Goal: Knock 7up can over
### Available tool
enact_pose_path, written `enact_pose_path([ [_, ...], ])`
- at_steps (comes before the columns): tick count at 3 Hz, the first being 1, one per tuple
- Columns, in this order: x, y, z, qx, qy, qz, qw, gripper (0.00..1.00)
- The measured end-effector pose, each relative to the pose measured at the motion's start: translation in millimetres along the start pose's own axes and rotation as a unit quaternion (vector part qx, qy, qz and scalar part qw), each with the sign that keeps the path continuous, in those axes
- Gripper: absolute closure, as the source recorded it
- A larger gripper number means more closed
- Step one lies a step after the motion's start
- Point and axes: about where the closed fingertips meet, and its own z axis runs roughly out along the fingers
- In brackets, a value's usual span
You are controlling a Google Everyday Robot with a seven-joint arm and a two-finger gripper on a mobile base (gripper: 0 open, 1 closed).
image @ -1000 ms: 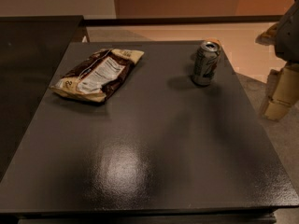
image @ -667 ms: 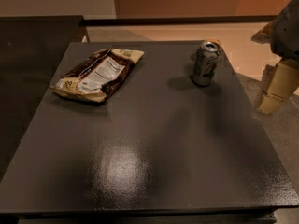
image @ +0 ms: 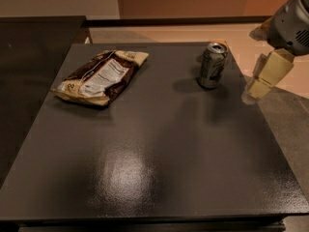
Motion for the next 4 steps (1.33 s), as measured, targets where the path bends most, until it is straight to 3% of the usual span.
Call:
enact_pose_path([
  [1, -1.8, -32.5, 9.9, 0.024, -0.041, 0.027, 0.9985, 0.0],
  [2, -1.6, -59.7, 19.5, 0.036, -0.081, 0.061, 0.9942, 0.0],
  [4, -7.0, -87.0, 52.8, 0.032, -0.13, 0.101, 0.9858, 0.0],
])
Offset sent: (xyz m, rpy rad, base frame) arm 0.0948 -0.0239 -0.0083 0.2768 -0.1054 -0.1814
